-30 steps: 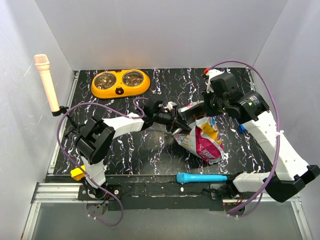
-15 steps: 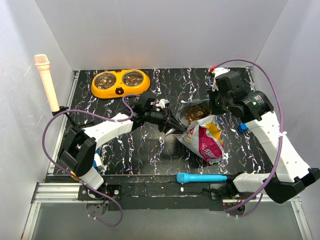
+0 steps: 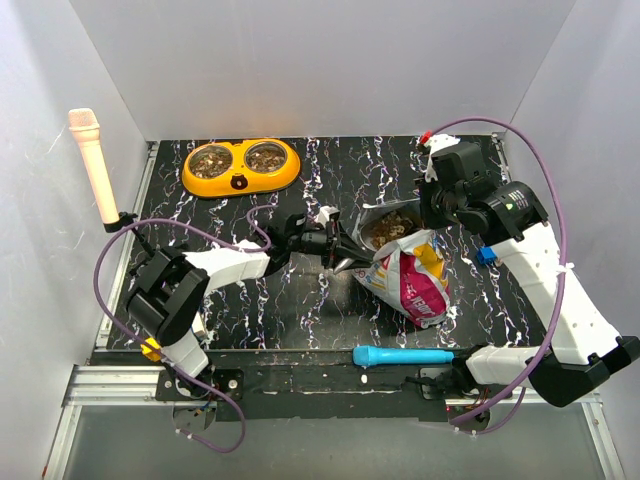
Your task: Serve the pet food
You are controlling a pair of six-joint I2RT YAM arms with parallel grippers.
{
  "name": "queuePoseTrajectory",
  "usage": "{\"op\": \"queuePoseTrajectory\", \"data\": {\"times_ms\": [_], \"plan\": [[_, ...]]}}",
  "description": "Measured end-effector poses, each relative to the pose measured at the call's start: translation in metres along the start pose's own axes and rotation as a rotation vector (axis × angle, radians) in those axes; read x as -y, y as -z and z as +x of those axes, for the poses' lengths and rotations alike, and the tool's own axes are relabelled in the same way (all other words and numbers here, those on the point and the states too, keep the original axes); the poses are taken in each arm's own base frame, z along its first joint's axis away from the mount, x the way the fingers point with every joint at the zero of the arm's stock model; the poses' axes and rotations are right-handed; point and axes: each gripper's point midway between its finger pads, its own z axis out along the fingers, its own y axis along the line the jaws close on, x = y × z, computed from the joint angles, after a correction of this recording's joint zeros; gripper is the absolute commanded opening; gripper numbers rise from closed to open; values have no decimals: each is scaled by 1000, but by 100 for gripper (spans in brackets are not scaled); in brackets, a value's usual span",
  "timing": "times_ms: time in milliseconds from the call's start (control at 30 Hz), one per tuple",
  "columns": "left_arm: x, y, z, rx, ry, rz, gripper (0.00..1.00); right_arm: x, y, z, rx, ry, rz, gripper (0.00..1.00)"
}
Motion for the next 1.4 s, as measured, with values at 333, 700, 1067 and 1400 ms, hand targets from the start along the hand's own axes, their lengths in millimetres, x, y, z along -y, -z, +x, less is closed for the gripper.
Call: {"op": "queuePoseTrajectory", "data": {"times_ms": [333, 700, 1067, 1400], "plan": [[6, 11, 8, 18, 20, 43, 0, 1, 0, 0, 0, 7, 2, 1], [9, 14, 5, 19, 29, 64, 0, 0, 1, 0, -3, 5, -4, 1], [32, 23, 5, 18, -9, 68, 0, 1, 2, 0, -8, 7, -5, 1], [21, 34, 12, 42, 36, 83, 0, 0, 2, 1, -8, 8, -7, 1]]}}
